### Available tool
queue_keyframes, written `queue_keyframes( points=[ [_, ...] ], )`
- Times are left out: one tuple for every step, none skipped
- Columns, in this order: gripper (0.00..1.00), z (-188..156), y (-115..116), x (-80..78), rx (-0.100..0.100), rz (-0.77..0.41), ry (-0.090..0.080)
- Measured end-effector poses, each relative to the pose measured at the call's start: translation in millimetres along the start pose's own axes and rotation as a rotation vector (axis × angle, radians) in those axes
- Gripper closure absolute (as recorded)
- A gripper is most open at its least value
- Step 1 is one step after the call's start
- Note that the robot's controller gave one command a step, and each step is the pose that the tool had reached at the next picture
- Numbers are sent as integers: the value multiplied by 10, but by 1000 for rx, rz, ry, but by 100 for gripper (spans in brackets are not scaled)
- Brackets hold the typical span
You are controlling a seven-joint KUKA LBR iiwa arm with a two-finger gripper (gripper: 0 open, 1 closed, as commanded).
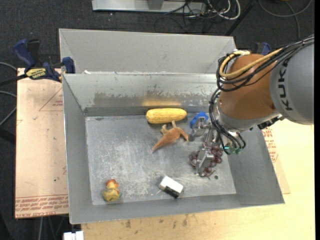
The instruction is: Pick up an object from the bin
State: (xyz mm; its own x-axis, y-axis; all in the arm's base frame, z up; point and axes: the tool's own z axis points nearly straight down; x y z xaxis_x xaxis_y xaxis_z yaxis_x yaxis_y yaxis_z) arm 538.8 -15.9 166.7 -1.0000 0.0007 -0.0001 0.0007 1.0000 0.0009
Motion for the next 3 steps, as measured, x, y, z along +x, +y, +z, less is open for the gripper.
queue_keyframes(
  points=[
    [0,257,-96,-268,1,-178,-12],
    [100,925,-225,-187,-1,118,-5],
    [100,925,-224,-188,-1,116,-5]
  ],
)
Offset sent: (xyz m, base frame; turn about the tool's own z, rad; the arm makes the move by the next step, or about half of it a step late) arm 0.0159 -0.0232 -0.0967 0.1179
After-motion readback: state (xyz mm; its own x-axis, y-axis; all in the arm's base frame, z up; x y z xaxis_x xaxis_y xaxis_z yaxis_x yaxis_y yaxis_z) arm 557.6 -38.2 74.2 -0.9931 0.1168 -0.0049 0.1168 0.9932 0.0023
